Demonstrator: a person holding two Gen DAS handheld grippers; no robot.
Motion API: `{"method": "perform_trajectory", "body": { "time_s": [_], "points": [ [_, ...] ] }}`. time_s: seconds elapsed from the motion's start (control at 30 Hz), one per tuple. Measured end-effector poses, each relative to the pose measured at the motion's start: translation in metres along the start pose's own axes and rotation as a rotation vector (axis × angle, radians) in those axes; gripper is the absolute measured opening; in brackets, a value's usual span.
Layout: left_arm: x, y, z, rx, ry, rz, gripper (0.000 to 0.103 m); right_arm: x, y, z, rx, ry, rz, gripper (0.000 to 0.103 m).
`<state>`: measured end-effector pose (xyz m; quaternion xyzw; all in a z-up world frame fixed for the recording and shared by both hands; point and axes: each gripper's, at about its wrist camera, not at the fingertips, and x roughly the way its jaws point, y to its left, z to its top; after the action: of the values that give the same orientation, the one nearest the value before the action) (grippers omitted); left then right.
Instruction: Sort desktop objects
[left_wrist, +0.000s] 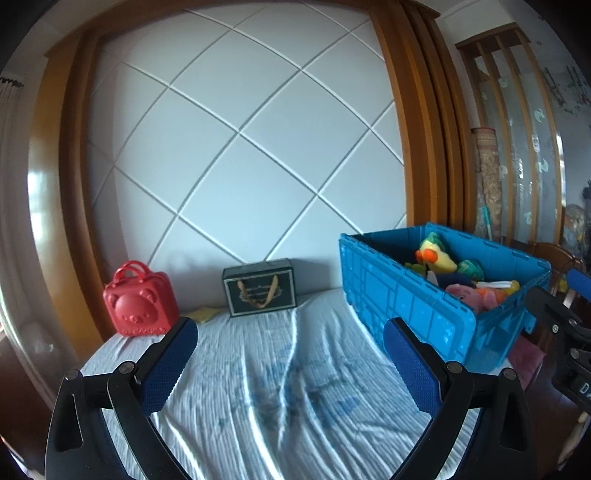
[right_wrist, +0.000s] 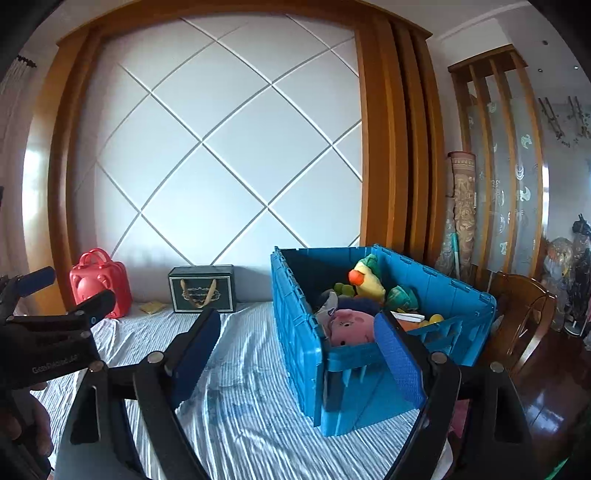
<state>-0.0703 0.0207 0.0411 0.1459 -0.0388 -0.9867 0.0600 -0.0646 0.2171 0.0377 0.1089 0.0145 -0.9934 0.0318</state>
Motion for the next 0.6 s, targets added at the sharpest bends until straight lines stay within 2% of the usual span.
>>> {"method": "perform_trajectory", "body": {
  "time_s": [0.2,0.33,0.4,0.6],
  "points": [
    [-0.036,0.004,-0.023,-0.03,0.009,0.08,0.102,-0.011,0.001,-0.01,-0.022,0.051,0.051,0.085],
    [-0.048,0.002,-0.03,-0.043,0.017,0.042,0.102,-0.03,-0.002,-0.013,-0.037,0.043,0.033,0.085],
    [-0.05,0.0,-0.029,-0.03,0.029,0.03,0.102,-0.039,-0.007,-0.01,-0.002,0.031,0.025,0.085],
    [-0.057,0.0,-0.026,-0.015,0.019,0.015,0.102,-0.052,-0.003,-0.009,0.005,0.023,0.002,0.085]
  ]
}}
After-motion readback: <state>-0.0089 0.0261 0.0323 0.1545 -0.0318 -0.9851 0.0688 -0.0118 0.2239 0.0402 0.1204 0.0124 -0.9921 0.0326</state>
